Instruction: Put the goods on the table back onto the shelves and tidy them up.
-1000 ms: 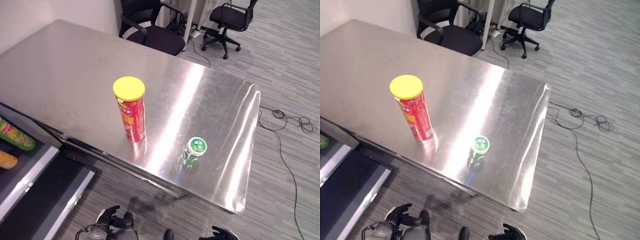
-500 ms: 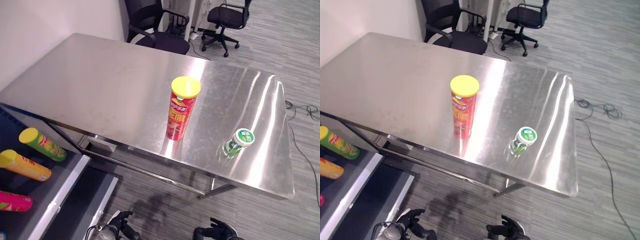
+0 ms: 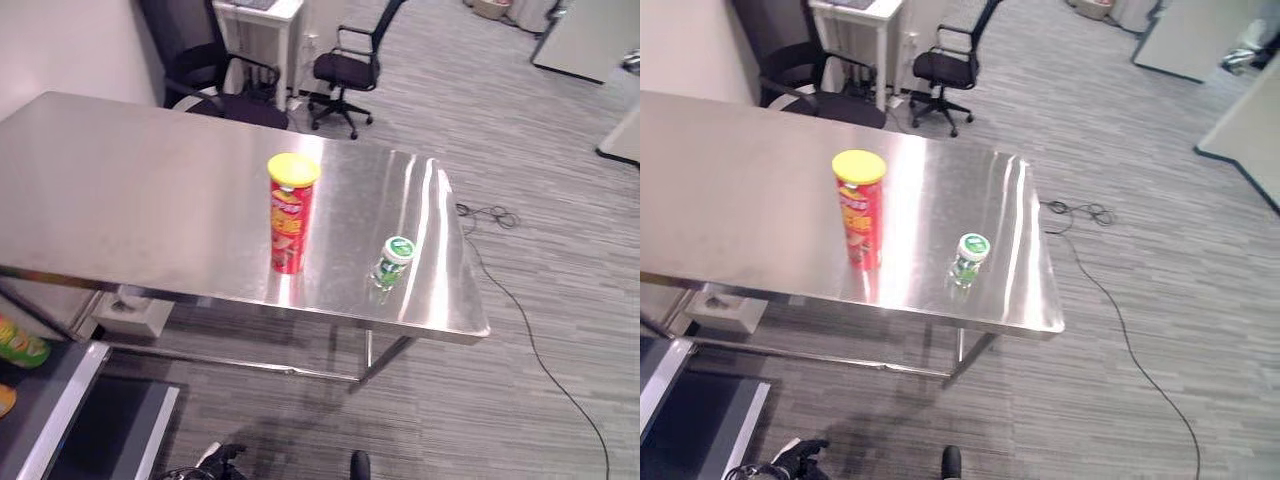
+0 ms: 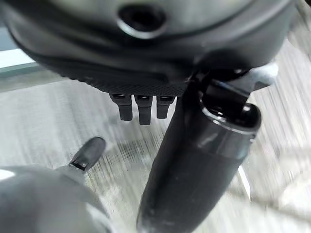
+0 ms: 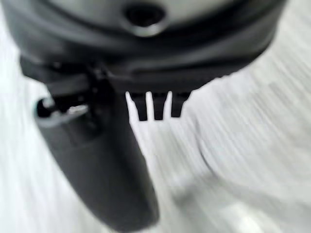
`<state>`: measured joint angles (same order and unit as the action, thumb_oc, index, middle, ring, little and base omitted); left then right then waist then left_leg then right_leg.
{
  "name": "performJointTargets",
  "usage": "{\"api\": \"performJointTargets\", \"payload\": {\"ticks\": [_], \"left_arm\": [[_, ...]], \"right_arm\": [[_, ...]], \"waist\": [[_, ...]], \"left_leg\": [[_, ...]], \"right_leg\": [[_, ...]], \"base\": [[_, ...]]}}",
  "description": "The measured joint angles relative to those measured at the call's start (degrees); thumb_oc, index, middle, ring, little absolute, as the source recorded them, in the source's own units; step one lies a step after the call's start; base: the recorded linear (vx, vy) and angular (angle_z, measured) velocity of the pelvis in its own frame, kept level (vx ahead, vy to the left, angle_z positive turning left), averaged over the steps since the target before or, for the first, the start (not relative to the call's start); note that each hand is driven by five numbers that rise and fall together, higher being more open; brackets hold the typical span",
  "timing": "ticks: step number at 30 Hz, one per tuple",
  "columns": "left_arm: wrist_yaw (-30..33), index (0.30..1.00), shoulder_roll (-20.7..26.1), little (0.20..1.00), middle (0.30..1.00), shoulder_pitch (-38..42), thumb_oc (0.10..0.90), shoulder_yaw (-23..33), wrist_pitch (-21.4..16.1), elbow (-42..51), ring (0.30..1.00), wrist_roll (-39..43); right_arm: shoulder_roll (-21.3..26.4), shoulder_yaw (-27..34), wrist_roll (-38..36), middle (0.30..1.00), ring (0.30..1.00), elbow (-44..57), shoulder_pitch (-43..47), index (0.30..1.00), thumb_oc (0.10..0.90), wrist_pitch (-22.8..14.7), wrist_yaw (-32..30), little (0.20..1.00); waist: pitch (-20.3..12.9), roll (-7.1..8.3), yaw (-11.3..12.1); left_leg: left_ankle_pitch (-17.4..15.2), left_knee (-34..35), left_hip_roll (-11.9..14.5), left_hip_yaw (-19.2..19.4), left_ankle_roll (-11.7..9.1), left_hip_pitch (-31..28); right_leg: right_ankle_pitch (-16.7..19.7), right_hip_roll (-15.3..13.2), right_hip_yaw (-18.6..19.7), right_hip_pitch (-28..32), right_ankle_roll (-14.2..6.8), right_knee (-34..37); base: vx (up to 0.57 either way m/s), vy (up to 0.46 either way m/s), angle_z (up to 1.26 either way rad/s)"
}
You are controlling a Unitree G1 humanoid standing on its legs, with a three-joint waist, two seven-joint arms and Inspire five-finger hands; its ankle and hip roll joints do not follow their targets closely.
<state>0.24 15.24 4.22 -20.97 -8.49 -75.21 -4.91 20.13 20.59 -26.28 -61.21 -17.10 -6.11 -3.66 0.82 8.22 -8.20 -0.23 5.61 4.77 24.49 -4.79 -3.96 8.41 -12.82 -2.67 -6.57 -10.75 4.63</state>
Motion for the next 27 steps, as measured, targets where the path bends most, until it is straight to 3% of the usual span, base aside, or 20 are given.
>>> {"api": "performJointTargets", "payload": {"ticks": [2, 6, 7, 9, 11, 15, 20, 21, 24, 25, 27], "left_arm": [[-0.6, 0.9, -0.4, 0.9, 0.9, -0.4, 0.8, 1.3, -0.2, 0.8, 0.9, -1.0], [-0.8, 0.9, -1.5, 0.9, 0.9, -1.8, 0.8, 3.7, -0.3, 2.3, 0.9, -2.2], [-0.9, 0.9, -2.6, 0.9, 0.9, -2.1, 0.8, 4.2, -0.3, 2.2, 0.9, -3.1], [-0.9, 0.9, -3.2, 0.9, 0.9, -2.0, 0.8, 4.2, -0.3, 2.2, 0.9, -4.0], [-0.7, 0.9, -3.9, 0.9, 0.9, -2.3, 0.8, 4.3, -0.2, 2.1, 0.9, -4.4], [-0.6, 0.9, -4.9, 0.9, 0.9, -4.4, 0.8, 5.0, 0.1, 1.6, 0.9, -4.8], [-0.5, 0.9, -5.0, 0.9, 0.9, -4.3, 0.8, 7.1, 0.1, 1.5, 0.9, -4.2], [-0.5, 0.9, -5.0, 0.9, 0.9, -4.2, 0.8, 7.1, 0.1, 1.5, 0.9, -4.2], [-0.5, 0.9, -4.8, 0.9, 0.9, -3.4, 0.8, 5.9, 0.1, 1.5, 0.9, -4.2], [-0.5, 0.9, -4.7, 0.9, 0.9, -2.7, 0.8, 5.2, 0.2, 1.5, 0.9, -4.2], [-0.6, 0.9, -4.5, 0.9, 0.9, -2.3, 0.8, 4.7, 0.1, 1.6, 0.9, -4.2]], "right_arm": [[4.2, 4.0, 0.6, 0.9, 0.9, 8.5, -4.5, 0.9, 0.8, 0.1, -3.4, 0.9], [4.6, 11.8, 6.1, 0.9, 0.9, 28.9, -10.5, 0.9, 0.8, -0.5, -8.1, 0.9], [6.0, 15.0, 11.2, 0.9, 0.9, 38.1, -10.7, 0.9, 0.8, -1.1, -11.2, 0.9], [8.6, 15.5, 15.2, 0.9, 0.9, 40.9, -9.9, 0.9, 0.8, -1.9, -13.6, 0.9], [10.8, 17.8, 20.8, 0.9, 0.9, 49.8, -9.2, 0.9, 0.8, -1.5, -15.9, 0.9], [9.6, 20.7, 26.5, 0.9, 0.9, 66.8, -6.2, 0.9, 0.8, -2.9, -20.1, 0.9], [11.7, 18.9, 27.0, 0.9, 0.9, 77.1, 1.2, 0.9, 0.8, -7.0, -18.8, 0.9], [12.9, 18.1, 26.6, 0.9, 0.9, 78.6, 3.1, 0.9, 0.8, -8.1, -17.6, 0.9], [18.0, 12.3, 24.7, 0.9, 0.9, 81.2, 5.2, 0.9, 0.8, -11.0, -12.9, 0.9], [19.6, 8.9, 23.3, 0.9, 0.9, 80.3, 6.7, 0.9, 0.8, -11.4, -11.8, 0.9], [21.1, 1.4, 20.7, 0.9, 0.9, 77.8, 10.0, 0.9, 0.8, -11.6, -8.0, 0.9]], "waist": [[-0.3, -0.99, -1.9], [-0.5, -2.68, -3.5], [-0.8, -3.55, -4.0], [-1.1, -3.74, -3.9], [-1.7, -4.97, -3.6], [-2.6, -6.63, -3.2], [-3.0, -5.83, -1.8], [-3.2, -5.63, -0.6], [-3.6, -5.01, 1.3], [-3.3, -4.42, 1.0], [-3.2, -3.36, 3.0]], "left_leg": [[0.6, 0.0, 0.5, 0.3, -0.8, 0.0], [0.8, 0.0, 1.4, 1.1, -1.2, -0.7], [0.6, 0.0, 1.4, 1.6, -1.4, -0.9], [0.6, 0.0, 1.4, 1.6, -1.3, -0.9], [0.5, 0.0, 1.4, 1.6, -1.3, -0.9], [0.5, 0.0, 1.8, 1.3, -1.3, -0.3], [1.1, 0.0, 2.1, -0.4, -1.5, 0.7], [1.2, 0.0, 2.2, -0.8, -1.6, 1.1], [1.9, -0.1, 2.3, -2.4, -1.8, 1.5], [2.1, -0.3, 2.3, -2.9, -1.7, 1.5], [2.4, -0.3, 2.3, -3.9, -1.6, 1.6]], "right_leg": [[0.6, 1.1, 0.3, 0.1, 0.6, 0.6], [0.7, 1.9, 1.4, 0.1, 0.9, 0.6], [0.7, 1.9, 1.8, 0.2, 0.9, 0.6], [0.7, 1.9, 1.9, 0.1, 0.8, 0.7], [0.3, 1.9, 2.1, 0.0, 0.3, 0.7], [0.2, 2.2, 1.8, -0.1, 0.4, 1.1], [0.2, 2.3, 0.5, -0.1, 0.6, 1.0], [0.1, 2.2, -0.2, 0.1, 0.5, 1.1], [0.4, 2.1, -1.8, 0.3, 1.0, 0.7], [0.4, 2.1, -2.1, 0.6, 1.0, 0.7], [0.4, 2.1, -3.3, 1.3, 1.0, 0.7]], "base": [[0.05, 0.005, -0.14], [0.05, 0.006, -0.16], [0.03, -0.006, -0.17], [0.03, -0.004, -0.05], [0.08, 0.006, 0.02], [0.02, -0.027, 0.04], [0.0, -0.038, 0.16], [0.0, -0.024, 0.23], [0.0, -0.019, 0.26], [0.0, -0.022, 0.28], [-0.01, -0.029, 0.27]]}}
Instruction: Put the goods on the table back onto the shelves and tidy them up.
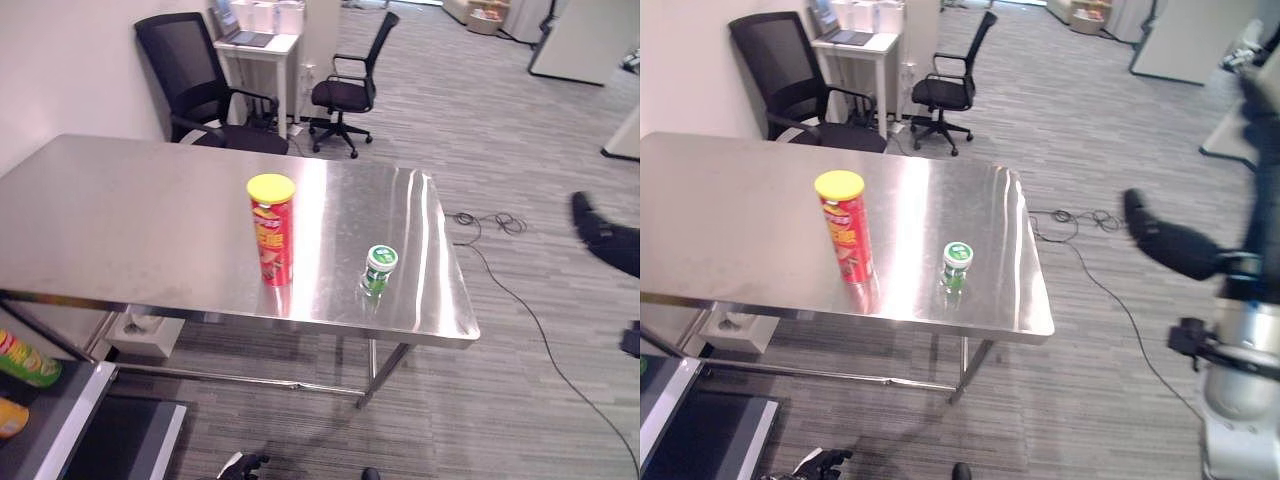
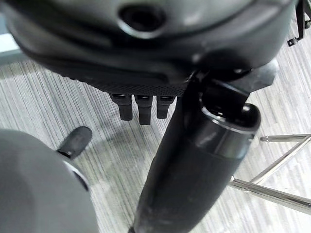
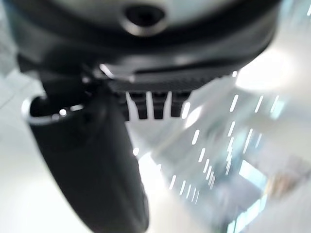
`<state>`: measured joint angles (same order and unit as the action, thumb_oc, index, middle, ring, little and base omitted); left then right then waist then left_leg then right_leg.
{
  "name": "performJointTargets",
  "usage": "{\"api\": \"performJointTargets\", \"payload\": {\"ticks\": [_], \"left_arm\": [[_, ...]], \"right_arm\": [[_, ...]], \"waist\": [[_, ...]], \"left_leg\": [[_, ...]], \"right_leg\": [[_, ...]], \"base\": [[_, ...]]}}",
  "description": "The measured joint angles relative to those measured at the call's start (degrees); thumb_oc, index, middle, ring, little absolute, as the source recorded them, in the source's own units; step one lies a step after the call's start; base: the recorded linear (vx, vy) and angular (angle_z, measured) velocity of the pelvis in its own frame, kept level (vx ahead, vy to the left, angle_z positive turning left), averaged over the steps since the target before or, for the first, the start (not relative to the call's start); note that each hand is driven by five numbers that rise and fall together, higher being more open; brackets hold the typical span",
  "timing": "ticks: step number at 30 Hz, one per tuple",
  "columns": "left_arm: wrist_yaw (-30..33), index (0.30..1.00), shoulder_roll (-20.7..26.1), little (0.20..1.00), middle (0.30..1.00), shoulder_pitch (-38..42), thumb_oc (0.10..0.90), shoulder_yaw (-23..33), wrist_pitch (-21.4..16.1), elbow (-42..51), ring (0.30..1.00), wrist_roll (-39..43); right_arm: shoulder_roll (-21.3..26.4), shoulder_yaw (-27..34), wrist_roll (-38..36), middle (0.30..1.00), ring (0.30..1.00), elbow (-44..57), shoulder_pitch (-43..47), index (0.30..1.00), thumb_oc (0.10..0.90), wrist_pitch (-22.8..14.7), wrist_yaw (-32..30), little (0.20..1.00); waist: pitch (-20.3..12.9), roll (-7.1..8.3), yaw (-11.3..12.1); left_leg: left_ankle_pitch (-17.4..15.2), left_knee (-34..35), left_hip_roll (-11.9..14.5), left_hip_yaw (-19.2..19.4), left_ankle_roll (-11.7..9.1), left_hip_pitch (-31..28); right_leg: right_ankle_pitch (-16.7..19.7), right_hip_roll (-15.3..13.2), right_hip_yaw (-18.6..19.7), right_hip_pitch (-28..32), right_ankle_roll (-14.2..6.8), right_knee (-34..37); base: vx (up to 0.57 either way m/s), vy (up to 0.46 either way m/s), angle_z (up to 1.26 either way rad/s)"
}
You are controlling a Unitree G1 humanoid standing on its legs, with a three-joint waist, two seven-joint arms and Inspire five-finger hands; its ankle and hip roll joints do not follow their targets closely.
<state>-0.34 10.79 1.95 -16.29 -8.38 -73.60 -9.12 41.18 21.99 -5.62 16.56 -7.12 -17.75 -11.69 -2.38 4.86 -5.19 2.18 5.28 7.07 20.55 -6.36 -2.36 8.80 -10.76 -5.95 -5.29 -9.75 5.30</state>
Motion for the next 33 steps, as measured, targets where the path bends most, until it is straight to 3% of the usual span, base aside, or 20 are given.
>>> {"api": "performJointTargets", "payload": {"ticks": [5, 6, 17, 23, 33], "left_arm": [[0.0, 0.9, -0.2, 0.9, 0.9, 1.3, 0.8, -1.0, 0.0, 0.2, 0.9, 0.1], [0.1, 0.9, -0.1, 0.9, 0.9, 1.4, 0.8, -0.9, 0.0, 0.6, 0.9, 0.2], [-0.2, 0.9, -0.2, 0.9, 0.9, 1.5, 0.8, -0.3, 0.0, 1.8, 0.9, 2.4], [-0.4, 0.9, -0.3, 0.9, 0.9, 1.5, 0.8, -0.5, 0.0, 2.0, 0.9, 2.9], [-0.5, 0.9, -0.3, 0.9, 0.9, 1.5, 0.8, -0.3, 0.0, 2.2, 0.9, 6.3]], "right_arm": [[2.5, -11.2, -0.5, 0.9, 0.9, -2.3, 1.6, 0.9, 0.8, 2.4, 6.2, 0.9], [2.8, -13.2, -1.7, 0.9, 0.9, -3.4, 1.9, 0.9, 0.8, 2.7, 8.7, 0.9], [5.1, -15.4, -6.1, 0.9, 0.9, -9.9, 3.8, 0.9, 0.8, 6.0, 11.6, 0.9], [5.8, -22.3, -10.0, 0.9, 0.9, -14.2, 8.2, 0.9, 0.8, 8.0, 14.1, 0.9], [9.4, -26.3, -15.1, 0.9, 0.9, -16.5, 12.2, 0.9, 0.8, 8.5, 16.4, 0.9]], "waist": [[0.2, 0.05, 2.4], [0.5, -0.22, 4.2], [3.3, -1.1, 4.4], [3.4, -0.91, 4.5], [3.5, -0.76, 5.9]], "left_leg": [[0.1, 0.0, -0.3, -2.1, 0.2, 0.7], [0.1, 0.0, -0.3, -2.3, 0.2, 0.8], [0.2, 0.0, -0.2, -4.2, 0.1, 0.5], [0.3, 0.0, -0.1, -4.8, 0.1, 0.7], [0.4, 0.0, -0.1, -5.3, 0.1, 0.8]], "right_leg": [[-0.6, -0.7, -1.7, 0.8, 0.3, 0.0], [-0.6, -0.7, -1.9, 0.8, 0.3, 0.0], [-1.0, -0.8, -4.1, 2.6, 0.1, 0.0], [-1.1, -0.7, -4.7, 2.7, 0.2, 0.0], [-1.1, -0.8, -5.0, 2.9, 0.2, 0.0]], "base": [[0.01, -0.012, 0.24], [0.01, -0.006, 0.05], [0.01, -0.006, 0.09], [0.01, 0.003, 0.04], [0.01, 0.001, 0.02]]}}
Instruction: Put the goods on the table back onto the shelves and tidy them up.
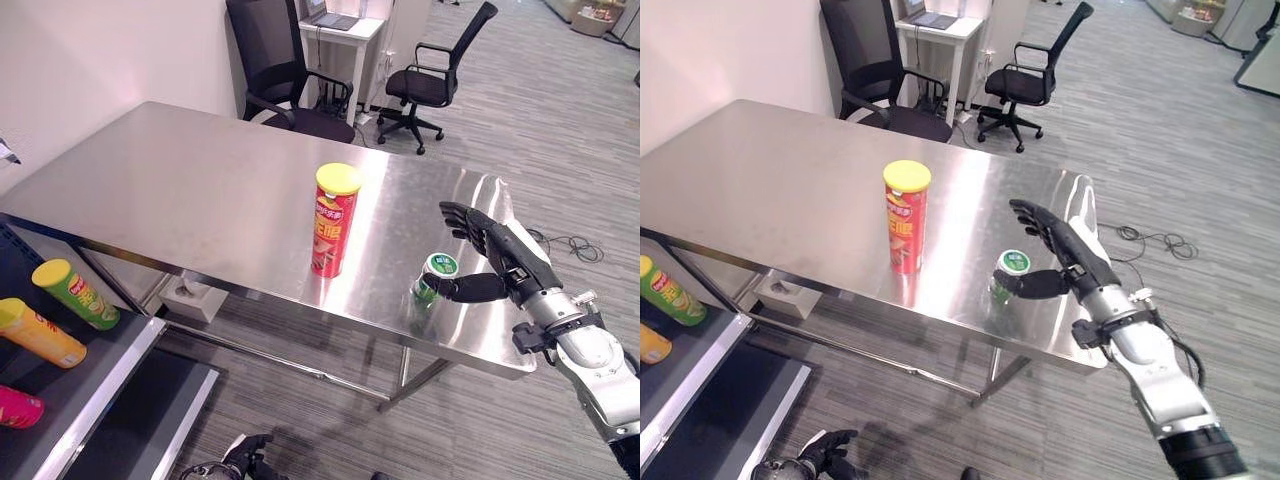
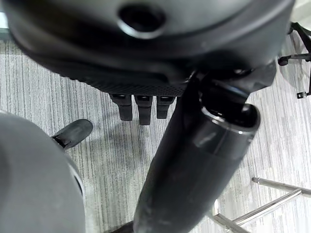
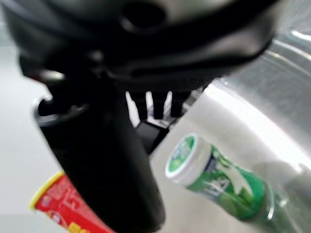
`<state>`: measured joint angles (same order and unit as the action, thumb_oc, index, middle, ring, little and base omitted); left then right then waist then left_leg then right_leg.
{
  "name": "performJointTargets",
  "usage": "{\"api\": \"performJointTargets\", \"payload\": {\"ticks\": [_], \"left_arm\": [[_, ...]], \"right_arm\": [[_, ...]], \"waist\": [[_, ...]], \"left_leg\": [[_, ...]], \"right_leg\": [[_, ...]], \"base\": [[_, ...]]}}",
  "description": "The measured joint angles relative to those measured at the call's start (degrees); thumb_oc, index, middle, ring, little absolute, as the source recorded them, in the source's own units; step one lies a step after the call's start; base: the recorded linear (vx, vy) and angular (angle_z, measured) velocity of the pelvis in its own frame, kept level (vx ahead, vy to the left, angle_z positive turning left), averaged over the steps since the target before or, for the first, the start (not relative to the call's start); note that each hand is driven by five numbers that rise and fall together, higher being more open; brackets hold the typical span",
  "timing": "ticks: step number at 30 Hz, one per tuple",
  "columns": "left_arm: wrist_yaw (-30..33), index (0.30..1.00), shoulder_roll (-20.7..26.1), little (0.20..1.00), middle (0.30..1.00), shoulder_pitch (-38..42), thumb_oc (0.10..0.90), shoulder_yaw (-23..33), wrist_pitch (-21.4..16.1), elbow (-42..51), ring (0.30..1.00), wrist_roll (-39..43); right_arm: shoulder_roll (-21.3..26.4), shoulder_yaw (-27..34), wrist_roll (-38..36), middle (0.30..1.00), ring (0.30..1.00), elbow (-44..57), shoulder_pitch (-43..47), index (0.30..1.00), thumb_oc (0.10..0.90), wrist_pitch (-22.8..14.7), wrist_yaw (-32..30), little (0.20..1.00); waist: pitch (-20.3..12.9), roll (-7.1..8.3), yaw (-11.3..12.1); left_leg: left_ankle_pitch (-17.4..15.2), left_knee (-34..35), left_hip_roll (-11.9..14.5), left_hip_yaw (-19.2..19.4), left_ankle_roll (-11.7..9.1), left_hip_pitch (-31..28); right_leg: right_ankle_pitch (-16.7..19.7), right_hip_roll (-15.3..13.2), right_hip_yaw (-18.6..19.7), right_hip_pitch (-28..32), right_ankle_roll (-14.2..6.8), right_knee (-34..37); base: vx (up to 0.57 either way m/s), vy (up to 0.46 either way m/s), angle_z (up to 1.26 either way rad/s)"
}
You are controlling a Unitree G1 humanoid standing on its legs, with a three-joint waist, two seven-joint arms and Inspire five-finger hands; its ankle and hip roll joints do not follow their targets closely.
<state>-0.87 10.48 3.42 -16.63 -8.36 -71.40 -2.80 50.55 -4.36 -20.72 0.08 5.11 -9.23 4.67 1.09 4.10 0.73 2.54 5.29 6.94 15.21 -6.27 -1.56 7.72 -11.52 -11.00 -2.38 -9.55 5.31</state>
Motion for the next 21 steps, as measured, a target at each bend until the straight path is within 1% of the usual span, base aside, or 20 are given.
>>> {"api": "performJointTargets", "payload": {"ticks": [3, 8, 16, 21], "left_arm": [[-0.1, 0.9, -0.1, 0.9, 0.9, -0.2, 0.8, 1.1, 0.0, 0.0, 0.9, 0.7], [-0.1, 0.9, 0.0, 0.9, 0.9, -0.2, 0.8, 1.1, 0.0, 0.0, 0.9, 1.3], [-0.3, 0.9, -0.1, 0.9, 0.9, -0.2, 0.8, 1.1, 0.0, 0.0, 0.9, 1.6], [-0.7, 0.9, 0.0, 0.9, 0.9, -0.2, 0.8, 1.1, 0.0, 0.0, 0.9, 2.6]], "right_arm": [[0.0, -0.5, 0.1, 0.9, 0.9, -0.8, 0.0, 0.9, 0.8, 0.2, 0.2, 0.9], [0.0, -1.0, 0.2, 0.9, 0.9, -4.4, 0.0, 0.9, 0.8, 0.6, 0.2, 0.9], [0.0, -2.6, 0.4, 0.9, 0.9, -5.1, 0.0, 0.9, 0.8, 1.0, 0.2, 0.9], [-0.4, -3.1, 0.5, 0.9, 0.9, -8.8, 0.8, 0.9, 0.8, 1.3, 0.1, 0.9]], "waist": [[0.0, 0.03, 0.1], [0.1, 0.09, 0.1], [0.1, 0.11, 0.2], [0.1, 0.18, 0.4]], "left_leg": [[0.1, 0.0, 0.0, -0.3, 0.0, 0.1], [0.2, 0.0, 0.0, -1.5, -0.1, 0.1], [0.2, 0.0, 0.0, -1.8, -0.1, 0.1], [0.2, 0.0, 0.0, -2.1, -0.1, 0.0]], "right_leg": [[0.0, 0.0, -0.5, 0.1, 0.1, 0.0], [-0.6, 0.0, -1.7, 1.0, 0.4, 0.0], [-0.7, 0.2, -2.0, 1.2, 0.4, 0.0], [-0.8, 0.2, -2.3, 1.5, 0.4, 0.0]], "base": [[0.01, 0.001, 0.06], [0.01, 0.006, 0.13], [0.0, 0.001, 0.0], [0.0, 0.003, 0.02]]}}
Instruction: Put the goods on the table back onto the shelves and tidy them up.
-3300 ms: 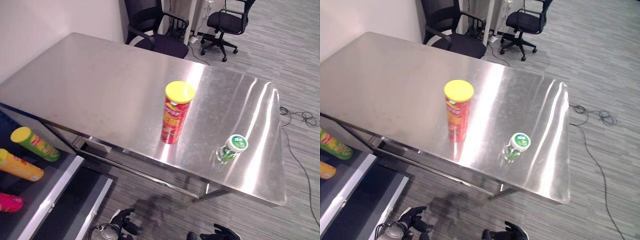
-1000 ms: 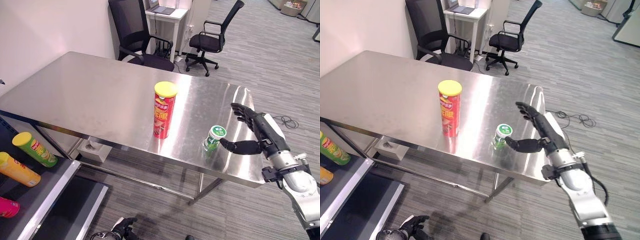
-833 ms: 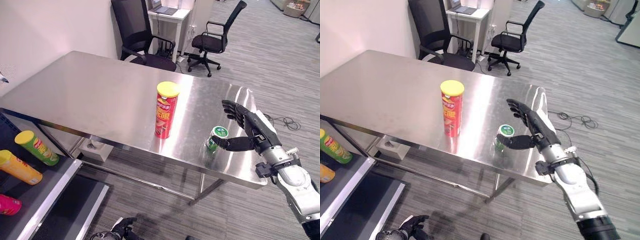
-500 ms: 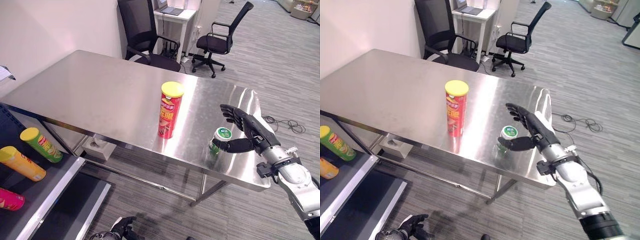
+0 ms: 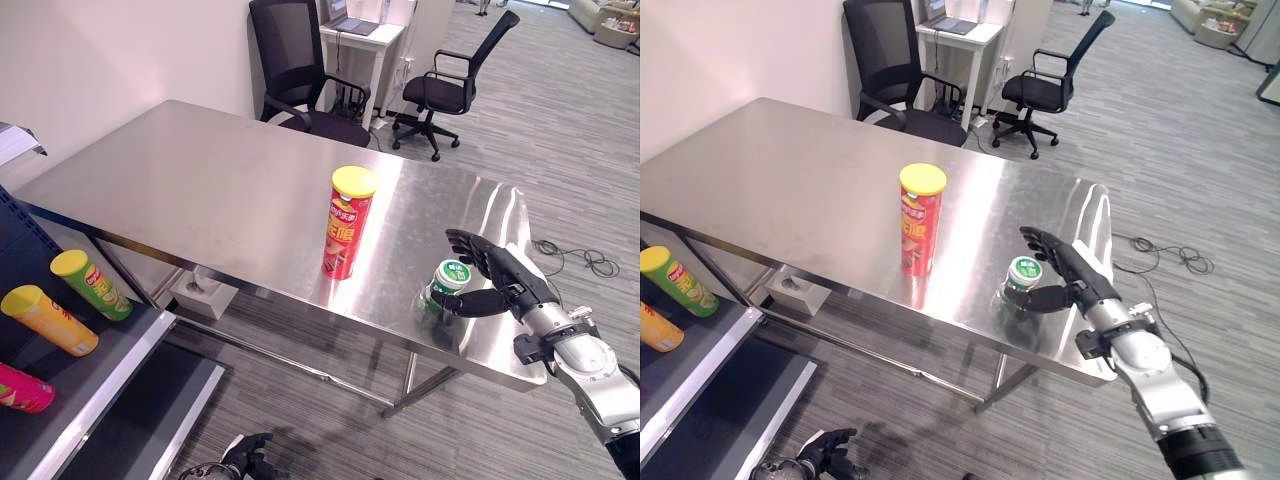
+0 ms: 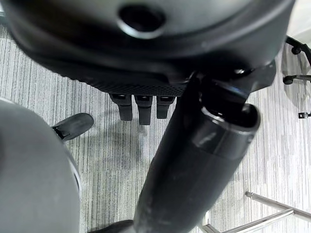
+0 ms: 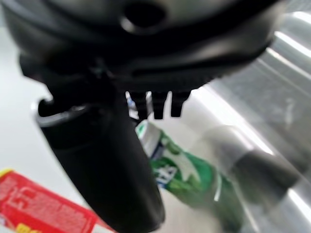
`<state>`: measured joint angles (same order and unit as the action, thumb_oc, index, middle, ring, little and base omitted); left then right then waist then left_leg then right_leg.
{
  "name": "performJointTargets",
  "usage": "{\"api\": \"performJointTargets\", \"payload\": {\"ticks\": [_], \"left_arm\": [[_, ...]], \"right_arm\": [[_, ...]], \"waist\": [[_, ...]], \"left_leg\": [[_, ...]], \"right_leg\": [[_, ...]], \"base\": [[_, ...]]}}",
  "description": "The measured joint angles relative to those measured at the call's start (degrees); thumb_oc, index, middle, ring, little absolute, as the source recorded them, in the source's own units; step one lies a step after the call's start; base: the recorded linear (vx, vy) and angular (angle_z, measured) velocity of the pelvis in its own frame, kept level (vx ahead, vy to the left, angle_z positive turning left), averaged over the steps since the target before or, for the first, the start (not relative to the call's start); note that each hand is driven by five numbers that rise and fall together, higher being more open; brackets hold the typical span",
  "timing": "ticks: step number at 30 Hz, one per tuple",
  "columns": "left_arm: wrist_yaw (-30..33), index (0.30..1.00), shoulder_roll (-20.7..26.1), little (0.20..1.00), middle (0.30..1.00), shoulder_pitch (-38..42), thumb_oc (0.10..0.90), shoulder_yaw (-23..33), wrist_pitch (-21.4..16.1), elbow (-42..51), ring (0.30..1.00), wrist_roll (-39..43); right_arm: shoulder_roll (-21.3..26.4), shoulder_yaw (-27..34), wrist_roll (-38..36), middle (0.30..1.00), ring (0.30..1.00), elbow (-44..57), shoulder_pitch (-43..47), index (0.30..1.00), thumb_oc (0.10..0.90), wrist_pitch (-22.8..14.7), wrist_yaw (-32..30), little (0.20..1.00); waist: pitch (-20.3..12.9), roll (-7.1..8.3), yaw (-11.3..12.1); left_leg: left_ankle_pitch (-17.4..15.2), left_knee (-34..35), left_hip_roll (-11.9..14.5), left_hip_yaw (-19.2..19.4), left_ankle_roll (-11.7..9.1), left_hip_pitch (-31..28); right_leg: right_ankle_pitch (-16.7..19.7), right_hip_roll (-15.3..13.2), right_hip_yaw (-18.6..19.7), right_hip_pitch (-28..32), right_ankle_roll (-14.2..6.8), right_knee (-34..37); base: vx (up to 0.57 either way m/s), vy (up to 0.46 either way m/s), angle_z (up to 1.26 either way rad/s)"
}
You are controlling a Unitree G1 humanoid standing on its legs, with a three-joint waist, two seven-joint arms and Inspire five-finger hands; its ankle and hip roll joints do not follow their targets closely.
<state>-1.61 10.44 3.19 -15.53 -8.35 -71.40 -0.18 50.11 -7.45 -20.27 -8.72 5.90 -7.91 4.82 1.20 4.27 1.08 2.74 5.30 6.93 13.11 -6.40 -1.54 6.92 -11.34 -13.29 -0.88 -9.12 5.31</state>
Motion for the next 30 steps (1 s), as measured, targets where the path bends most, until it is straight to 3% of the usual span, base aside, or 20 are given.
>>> {"api": "performJointTargets", "payload": {"ticks": [9, 14, 16, 17, 19, 24, 25, 27, 30], "left_arm": [[-0.1, 0.9, 0.0, 0.9, 0.9, 0.1, 0.8, 0.0, 0.0, 0.1, 0.9, 0.2], [-0.1, 0.9, 0.1, 0.9, 0.9, 0.2, 0.8, 0.1, 0.0, 0.3, 0.9, 0.2], [-0.2, 0.9, 0.1, 0.9, 0.9, 0.2, 0.8, 0.1, 0.0, 0.3, 0.9, 0.2], [-0.2, 0.9, 0.1, 0.9, 0.9, 0.2, 0.8, 0.1, 0.0, 0.3, 0.9, 0.3], [-0.2, 0.9, 0.1, 0.9, 0.9, 0.2, 0.8, 0.1, 0.0, 0.3, 0.9, 0.4], [-0.2, 0.9, 0.2, 0.9, 0.9, 0.2, 0.8, 0.1, 0.0, 0.3, 0.9, 1.3], [-0.2, 0.9, 0.2, 0.9, 0.9, 0.2, 0.8, 0.1, 0.0, 0.3, 0.9, 1.3], [-0.2, 0.9, 0.2, 0.9, 0.9, 0.2, 0.8, 0.1, 0.0, 0.4, 0.9, 1.3], [-0.2, 0.9, 0.2, 0.9, 0.9, 0.2, 0.8, 0.1, 0.0, 0.4, 0.9, 1.4]], "right_arm": [[-0.2, -1.2, 0.1, 0.9, 0.9, -0.1, 0.6, 0.9, 0.8, 0.4, 0.0, 0.9], [-3.0, -1.4, 0.1, 0.9, 0.9, -2.4, 2.7, 0.9, 0.8, 1.0, -0.1, 0.9], [-3.2, -1.8, 0.1, 0.846, 0.846, -2.4, 2.9, 0.846, 0.764, 1.0, -0.1, 0.846], [-3.5, -2.2, 0.1, 0.695, 0.695, -2.4, 3.1, 0.695, 0.664, 1.0, -0.1, 0.695], [-3.5, -2.4, 0.1, 0.596, 0.596, -2.4, 3.1, 0.596, 0.598, 1.1, -0.1, 0.596], [-3.5, -3.1, 0.5, 0.451, 0.451, -2.5, 3.1, 0.451, 0.5, 1.1, -0.1, 0.451], [-3.5, -3.2, 1.0, 0.373, 0.373, -2.7, 3.1, 0.373, 0.449, 1.1, -0.1, 0.373], [-3.5, -3.2, 1.2, 0.307, 0.307, -3.4, 3.3, 0.307, 0.405, 1.1, -0.1, 0.307], [-3.5, -3.3, 1.5, 0.3, 0.3, -4.3, 3.3, 0.3, 0.4, 1.1, -0.2, 0.3]], "waist": [[0.1, 0.22, 1.1], [0.4, 0.64, 1.3], [0.4, 0.65, 1.4], [0.4, 0.67, 1.4], [0.4, 0.75, 1.4], [0.6, 1.11, 1.4], [0.6, 1.15, 1.5], [0.6, 1.16, 1.5], [0.6, 1.15, 1.6]], "left_leg": [[0.0, 0.0, 0.0, -0.2, 0.0, 0.0], [0.1, 0.0, 0.0, -0.6, -0.1, 0.1], [0.1, 0.0, 0.0, -0.6, -0.1, 0.1], [0.1, 0.0, 0.0, -0.6, -0.1, 0.1], [0.1, 0.0, 0.0, -0.7, -0.1, 0.1], [0.2, 0.0, 0.0, -0.8, -0.1, 0.1], [0.2, 0.0, 0.0, -0.8, -0.1, 0.1], [0.2, 0.0, 0.0, -0.9, -0.1, 0.1], [0.2, 0.0, 0.0, -0.9, -0.1, 0.1]], "right_leg": [[0.0, 0.0, -0.2, 0.1, 0.0, 0.0], [0.0, 0.0, -0.5, 0.3, 0.0, 0.0], [0.0, 0.0, -0.6, 0.3, 0.0, 0.0], [0.0, 0.0, -0.6, 0.3, 0.0, 0.0], [0.0, 0.0, -0.6, 0.3, 0.0, 0.0], [0.0, 0.0, -0.6, 0.3, 0.0, 0.0], [0.0, 0.0, -0.7, 0.4, 0.0, 0.0], [0.0, 0.0, -0.7, 0.4, 0.0, 0.0], [0.0, 0.0, -0.7, 0.4, 0.0, 0.0]], "base": [[0.0, 0.0, 0.0], [0.0, 0.003, 0.02], [0.0, 0.004, 0.02], [0.0, 0.0, 0.0], [0.0, 0.0, 0.0], [0.0, 0.0, 0.0], [0.0, 0.0, 0.0], [0.0, 0.0, 0.0], [0.0, 0.0, 0.0]]}}
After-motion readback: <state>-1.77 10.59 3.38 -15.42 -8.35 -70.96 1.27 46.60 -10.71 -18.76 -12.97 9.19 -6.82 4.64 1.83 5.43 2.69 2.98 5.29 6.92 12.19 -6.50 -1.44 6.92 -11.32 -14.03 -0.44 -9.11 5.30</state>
